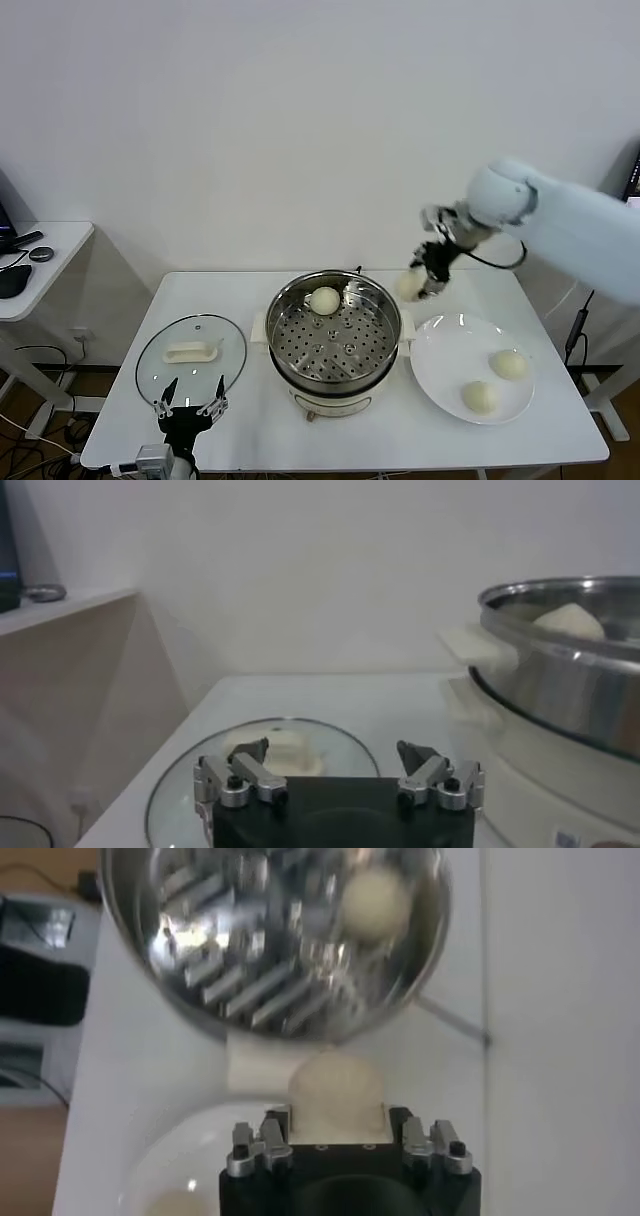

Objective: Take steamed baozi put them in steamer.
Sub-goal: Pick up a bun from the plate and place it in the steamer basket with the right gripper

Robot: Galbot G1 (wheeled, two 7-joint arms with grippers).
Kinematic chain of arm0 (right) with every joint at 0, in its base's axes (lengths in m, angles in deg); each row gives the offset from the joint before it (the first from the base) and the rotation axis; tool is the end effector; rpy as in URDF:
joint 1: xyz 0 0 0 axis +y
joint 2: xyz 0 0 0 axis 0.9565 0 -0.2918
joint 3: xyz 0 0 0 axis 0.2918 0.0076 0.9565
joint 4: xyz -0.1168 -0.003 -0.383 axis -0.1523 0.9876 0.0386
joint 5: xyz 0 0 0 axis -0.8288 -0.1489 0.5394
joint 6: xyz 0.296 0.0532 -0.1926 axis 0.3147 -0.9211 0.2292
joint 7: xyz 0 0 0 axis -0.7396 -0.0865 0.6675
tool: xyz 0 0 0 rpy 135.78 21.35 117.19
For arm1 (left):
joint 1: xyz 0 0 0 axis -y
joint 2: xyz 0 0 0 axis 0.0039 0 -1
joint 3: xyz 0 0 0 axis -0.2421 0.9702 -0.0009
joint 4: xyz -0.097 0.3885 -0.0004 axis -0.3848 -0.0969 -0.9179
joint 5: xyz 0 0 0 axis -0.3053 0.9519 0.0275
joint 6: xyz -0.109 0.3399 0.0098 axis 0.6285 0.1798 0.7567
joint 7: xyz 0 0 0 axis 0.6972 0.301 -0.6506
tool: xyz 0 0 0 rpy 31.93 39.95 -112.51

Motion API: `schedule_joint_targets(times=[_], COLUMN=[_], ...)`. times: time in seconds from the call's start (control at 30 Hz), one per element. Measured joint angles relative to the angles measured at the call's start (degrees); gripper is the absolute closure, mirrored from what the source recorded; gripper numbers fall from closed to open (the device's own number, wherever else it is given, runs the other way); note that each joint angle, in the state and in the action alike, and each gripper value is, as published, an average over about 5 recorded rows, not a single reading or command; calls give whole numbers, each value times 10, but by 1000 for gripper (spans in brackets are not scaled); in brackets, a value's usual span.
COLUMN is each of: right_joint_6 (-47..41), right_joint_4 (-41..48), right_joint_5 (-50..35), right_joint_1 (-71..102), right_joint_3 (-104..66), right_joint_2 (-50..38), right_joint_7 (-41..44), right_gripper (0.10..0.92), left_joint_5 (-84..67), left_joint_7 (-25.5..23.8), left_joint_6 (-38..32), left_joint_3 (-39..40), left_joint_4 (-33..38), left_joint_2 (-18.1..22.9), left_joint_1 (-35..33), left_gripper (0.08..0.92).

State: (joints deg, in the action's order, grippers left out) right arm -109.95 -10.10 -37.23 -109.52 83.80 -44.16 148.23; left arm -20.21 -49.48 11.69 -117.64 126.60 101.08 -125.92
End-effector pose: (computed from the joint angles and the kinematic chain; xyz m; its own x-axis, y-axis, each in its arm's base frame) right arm 0.5600 -0.0534 0.0074 -0.1545 -0.2671 0.9512 -0.9770 -0.1020 -0.1874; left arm 0.1231 0.0318 -0.3436 -0.9473 -0.0991 0.3047 -0.0869 0.9948 0.0532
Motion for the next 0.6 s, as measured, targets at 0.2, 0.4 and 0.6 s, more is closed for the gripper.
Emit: schedule_joint_targets(times=[0.2, 0.4, 0.6], right_joint_6=[-36, -69, -91], right_joint_4=[6, 22, 50], right_joint_5=[-47, -76, -89], right_joint_1=[-30, -32, -16], right_joint_3=[41, 67, 82], right_joint_2=[70, 146, 218], right_joint_7=[-17, -46, -77], right_gripper=[448, 448, 448], left_joint_5=[-7, -14, -22], left_joint_7=[0, 2, 2], left_joint_6=[3, 3, 5], left_joint_3=[0, 4, 3], left_joint_4=[10, 18, 20], left_joint_2=[0, 5, 5], left_joint_1=[1, 1, 4], left_gripper=[177, 177, 177])
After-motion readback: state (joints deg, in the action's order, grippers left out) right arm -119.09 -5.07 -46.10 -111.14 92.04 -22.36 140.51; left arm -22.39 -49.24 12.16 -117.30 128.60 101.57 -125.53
